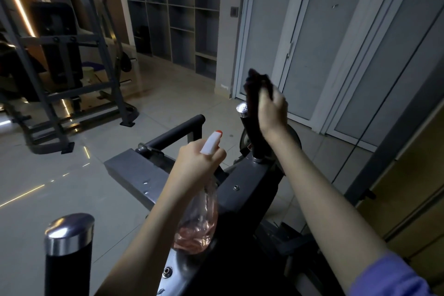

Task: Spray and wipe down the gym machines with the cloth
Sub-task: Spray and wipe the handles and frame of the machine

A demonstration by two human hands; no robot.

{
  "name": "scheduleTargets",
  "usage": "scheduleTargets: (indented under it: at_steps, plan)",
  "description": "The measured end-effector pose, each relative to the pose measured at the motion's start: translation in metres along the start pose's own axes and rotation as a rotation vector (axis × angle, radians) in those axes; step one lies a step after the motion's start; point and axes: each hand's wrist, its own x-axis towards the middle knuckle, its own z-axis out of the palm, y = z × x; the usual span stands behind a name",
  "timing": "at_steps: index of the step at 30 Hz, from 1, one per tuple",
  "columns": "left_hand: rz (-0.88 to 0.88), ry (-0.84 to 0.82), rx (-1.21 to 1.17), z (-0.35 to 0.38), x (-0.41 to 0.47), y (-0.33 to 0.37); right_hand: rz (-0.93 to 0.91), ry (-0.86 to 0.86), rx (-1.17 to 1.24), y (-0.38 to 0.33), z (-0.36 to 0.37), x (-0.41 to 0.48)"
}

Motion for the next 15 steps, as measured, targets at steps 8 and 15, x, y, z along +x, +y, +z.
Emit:
scheduleTargets:
  at_steps: [8,15]
  plan:
    - [0.018,0.019,-0.001,0.001,-0.002,0.003,-0.486,-0.205,-0.857,-0.005,0.03,0.0]
    - [0.005,0.036,-0.074,0.0,-0.006,0.001,0.083,-0.537,-0.448,-0.036,0.011,0.032]
